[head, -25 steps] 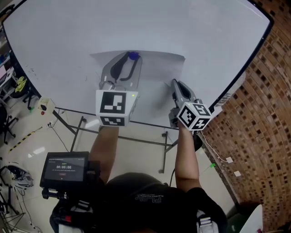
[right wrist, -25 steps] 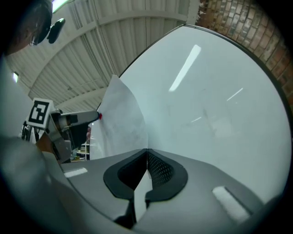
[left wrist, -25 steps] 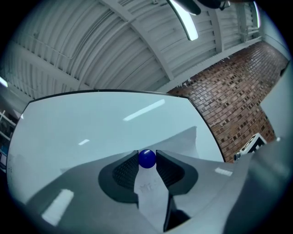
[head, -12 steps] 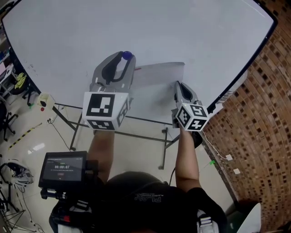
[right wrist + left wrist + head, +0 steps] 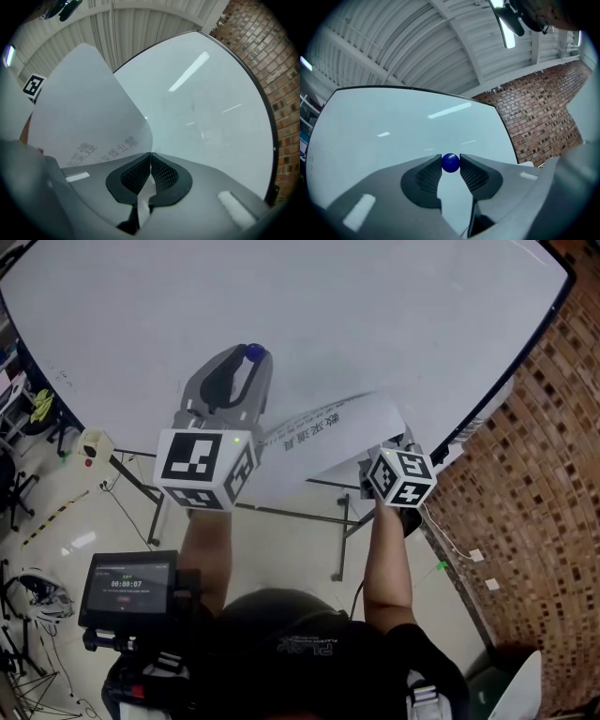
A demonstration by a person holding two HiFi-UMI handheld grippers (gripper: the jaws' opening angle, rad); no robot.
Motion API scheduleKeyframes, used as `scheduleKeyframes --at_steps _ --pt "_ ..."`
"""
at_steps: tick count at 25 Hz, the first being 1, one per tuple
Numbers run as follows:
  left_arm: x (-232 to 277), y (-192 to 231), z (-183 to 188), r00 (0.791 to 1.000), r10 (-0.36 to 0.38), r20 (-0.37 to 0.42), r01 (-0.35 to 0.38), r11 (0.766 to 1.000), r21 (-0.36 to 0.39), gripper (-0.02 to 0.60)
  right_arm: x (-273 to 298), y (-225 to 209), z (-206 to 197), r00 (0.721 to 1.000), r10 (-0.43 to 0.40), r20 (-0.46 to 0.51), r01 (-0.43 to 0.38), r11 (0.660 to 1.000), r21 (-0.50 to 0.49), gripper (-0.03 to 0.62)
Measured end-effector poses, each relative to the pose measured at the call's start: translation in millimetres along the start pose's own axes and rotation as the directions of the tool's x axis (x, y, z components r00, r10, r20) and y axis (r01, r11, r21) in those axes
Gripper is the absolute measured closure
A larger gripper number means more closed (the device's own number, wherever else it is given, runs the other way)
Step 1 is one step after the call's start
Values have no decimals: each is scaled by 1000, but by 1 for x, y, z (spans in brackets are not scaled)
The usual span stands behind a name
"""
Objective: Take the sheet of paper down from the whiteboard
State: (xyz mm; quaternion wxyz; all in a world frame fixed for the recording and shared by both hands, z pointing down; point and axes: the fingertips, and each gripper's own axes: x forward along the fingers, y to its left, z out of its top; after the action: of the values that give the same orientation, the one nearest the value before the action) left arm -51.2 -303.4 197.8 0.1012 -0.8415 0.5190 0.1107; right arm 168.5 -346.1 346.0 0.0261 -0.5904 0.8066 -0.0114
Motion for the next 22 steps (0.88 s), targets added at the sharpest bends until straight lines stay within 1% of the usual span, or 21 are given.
scheduleKeyframes --at_steps 7,13,22 --pt "11 -10 -34 997 -25 -75 25 1000 -1 460 -2 11 2 1000 7 5 -6 1000 -25 580" --pt "15 -18 -47 994 -42 -97 42 999 -4 459 -4 19 5 1000 9 -1 -9 999 -45 580" --pt "17 -20 -55 993 -41 -112 40 999 -11 459 -4 23 4 1000 -21 -21 19 995 -95 582"
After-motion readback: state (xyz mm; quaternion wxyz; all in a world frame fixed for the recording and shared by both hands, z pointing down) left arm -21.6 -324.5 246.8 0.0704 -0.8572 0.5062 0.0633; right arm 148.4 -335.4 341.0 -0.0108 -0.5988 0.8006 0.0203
